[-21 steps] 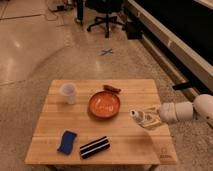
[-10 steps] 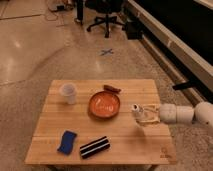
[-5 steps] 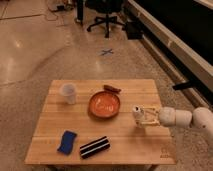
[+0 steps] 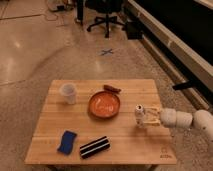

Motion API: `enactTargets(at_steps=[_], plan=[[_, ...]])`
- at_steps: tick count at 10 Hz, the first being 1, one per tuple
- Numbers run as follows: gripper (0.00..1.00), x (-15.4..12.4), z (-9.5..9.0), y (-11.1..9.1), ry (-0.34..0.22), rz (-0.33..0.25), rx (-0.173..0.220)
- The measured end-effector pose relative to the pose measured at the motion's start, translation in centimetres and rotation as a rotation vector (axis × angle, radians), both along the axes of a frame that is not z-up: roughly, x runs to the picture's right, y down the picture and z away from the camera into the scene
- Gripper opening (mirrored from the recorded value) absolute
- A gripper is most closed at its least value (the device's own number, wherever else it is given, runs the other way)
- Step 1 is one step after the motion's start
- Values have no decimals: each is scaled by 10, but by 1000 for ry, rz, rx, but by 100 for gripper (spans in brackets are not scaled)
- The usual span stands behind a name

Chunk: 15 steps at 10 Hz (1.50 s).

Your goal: Stand the bottle upright

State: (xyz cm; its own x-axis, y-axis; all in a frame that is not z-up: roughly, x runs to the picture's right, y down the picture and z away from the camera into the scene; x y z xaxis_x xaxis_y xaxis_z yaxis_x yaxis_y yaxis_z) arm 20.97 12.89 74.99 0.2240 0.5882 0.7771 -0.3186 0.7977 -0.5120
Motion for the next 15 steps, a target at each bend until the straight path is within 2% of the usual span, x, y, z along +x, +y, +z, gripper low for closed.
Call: enactTargets(at_steps=[2, 9, 10, 15], plan=[[8, 5, 5, 1, 9, 23, -6], [76, 19, 13, 9, 30, 92, -21], [80, 21, 13, 10, 35, 100, -22], [80, 30, 14, 17, 46, 124, -31]])
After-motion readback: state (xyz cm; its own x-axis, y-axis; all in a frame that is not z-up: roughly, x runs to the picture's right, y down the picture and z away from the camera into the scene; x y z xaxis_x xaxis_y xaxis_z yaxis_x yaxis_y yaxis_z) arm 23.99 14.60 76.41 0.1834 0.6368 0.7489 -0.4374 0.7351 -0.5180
